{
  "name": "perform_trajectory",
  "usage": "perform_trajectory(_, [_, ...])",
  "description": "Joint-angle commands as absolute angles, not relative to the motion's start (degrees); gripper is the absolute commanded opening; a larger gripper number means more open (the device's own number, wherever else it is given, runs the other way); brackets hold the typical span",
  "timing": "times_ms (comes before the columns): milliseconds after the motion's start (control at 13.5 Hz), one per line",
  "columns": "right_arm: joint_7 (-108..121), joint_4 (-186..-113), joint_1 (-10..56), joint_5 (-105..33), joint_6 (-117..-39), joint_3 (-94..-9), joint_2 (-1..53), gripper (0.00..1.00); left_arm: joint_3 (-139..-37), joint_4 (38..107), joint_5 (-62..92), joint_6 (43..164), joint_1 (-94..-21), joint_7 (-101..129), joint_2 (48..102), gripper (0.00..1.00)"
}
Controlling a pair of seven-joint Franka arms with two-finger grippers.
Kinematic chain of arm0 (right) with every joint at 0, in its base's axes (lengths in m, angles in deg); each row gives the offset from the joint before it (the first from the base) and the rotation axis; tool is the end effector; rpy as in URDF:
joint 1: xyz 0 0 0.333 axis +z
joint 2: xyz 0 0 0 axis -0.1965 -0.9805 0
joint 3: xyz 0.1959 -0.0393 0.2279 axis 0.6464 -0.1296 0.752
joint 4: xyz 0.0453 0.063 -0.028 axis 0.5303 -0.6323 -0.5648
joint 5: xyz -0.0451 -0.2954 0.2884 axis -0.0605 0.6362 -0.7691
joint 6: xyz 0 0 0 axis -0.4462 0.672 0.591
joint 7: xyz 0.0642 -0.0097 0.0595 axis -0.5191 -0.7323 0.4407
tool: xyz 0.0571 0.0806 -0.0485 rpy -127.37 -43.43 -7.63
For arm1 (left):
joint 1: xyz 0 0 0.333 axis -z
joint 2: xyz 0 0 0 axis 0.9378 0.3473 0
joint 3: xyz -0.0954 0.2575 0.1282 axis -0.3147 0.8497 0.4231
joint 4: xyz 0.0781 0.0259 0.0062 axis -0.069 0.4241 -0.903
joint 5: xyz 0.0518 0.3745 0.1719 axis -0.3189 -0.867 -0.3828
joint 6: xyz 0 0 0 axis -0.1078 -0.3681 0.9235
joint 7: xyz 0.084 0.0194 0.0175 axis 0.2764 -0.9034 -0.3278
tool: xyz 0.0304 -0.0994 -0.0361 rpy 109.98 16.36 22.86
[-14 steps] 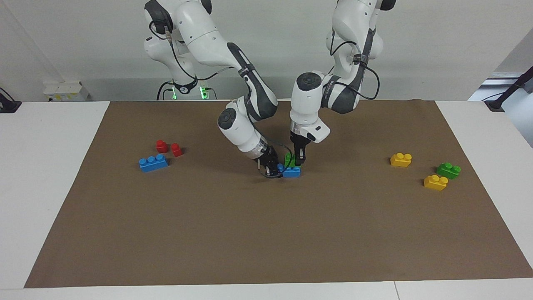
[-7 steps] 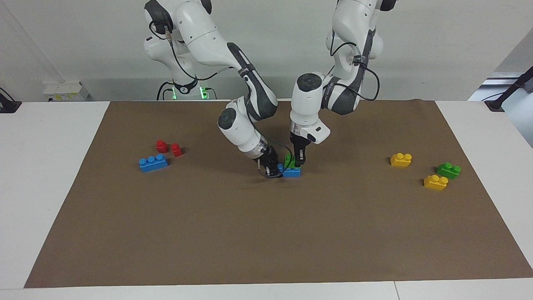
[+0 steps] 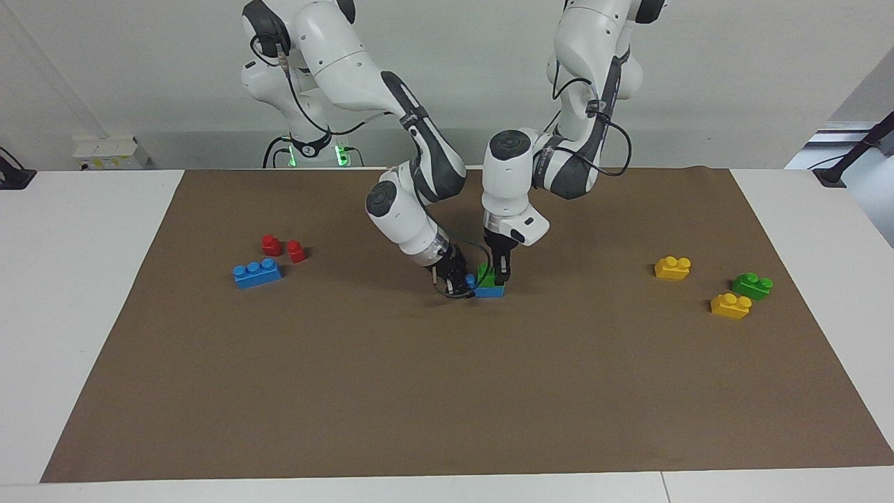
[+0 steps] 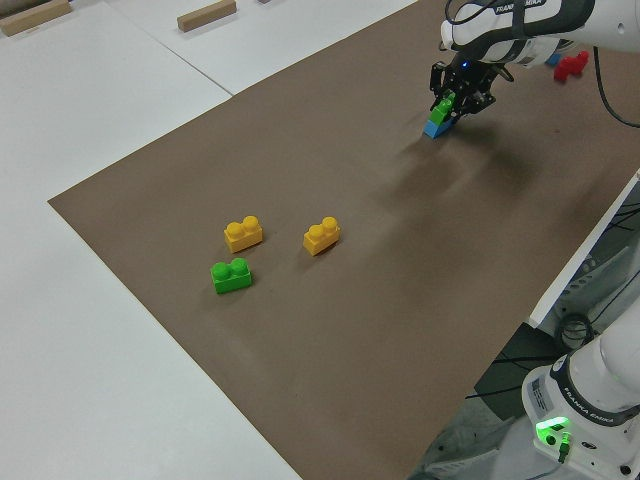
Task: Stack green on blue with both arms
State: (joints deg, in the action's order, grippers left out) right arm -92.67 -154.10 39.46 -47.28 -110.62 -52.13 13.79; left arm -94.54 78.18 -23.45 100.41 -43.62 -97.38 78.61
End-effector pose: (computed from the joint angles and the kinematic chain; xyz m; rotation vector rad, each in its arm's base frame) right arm 0.5540 0.3654 0.2407 -1.8691 1.9337 0.4599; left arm 0.5093 -0.3542 0.3196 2.2684 2.0211 0.2196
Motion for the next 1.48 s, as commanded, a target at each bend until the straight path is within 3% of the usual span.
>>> perform_trajectory(0, [-90.9,-155.0,39.0,-49.0,-111.6,-52.1,13.8,0.24,-94.0,77.7,-24.9,99.1,-45.7,-95.2,76.0,1.00])
perform_trajectory(74, [-91.0,-154.8,38.9,-49.0,-111.5,-52.1,13.8,0.49,-94.1,77.6,-24.9,97.8,-46.8,-94.9,74.9,1.00])
perform_trajectory(222, [-91.0,-154.3,38.3,-49.0,-110.8,-52.1,13.8,0.78,-94.1,77.5,-24.8,96.4,-48.9,-94.3,72.9,1.00])
perform_trajectory(296, [-91.0,-153.9,37.3,-49.0,-109.5,-52.2,13.8,0.84,-94.1,77.5,-24.7,95.9,-50.2,-94.0,72.3,1.00])
perform_trajectory(667, [-90.2,-151.1,27.7,-48.1,-98.2,-52.4,15.9,0.92,-94.0,74.9,-24.2,91.5,-56.3,-80.1,70.4,1.00])
perform_trajectory(741, [-89.0,-151.1,25.8,-47.5,-96.7,-52.5,17.1,0.99,-94.0,74.3,-24.2,90.6,-58.0,-76.8,70.3,1.00])
perform_trajectory(1037, [-76.0,-149.9,19.3,-39.0,-87.2,-52.8,22.1,1.00,-93.5,70.8,-24.2,85.0,-62.4,-61.7,70.3,1.00])
perform_trajectory(1407, [-56.0,-144.1,10.4,-27.8,-68.8,-52.8,28.2,1.00,-93.6,67.3,-23.9,81.6,-68.3,-42.0,70.2,1.00])
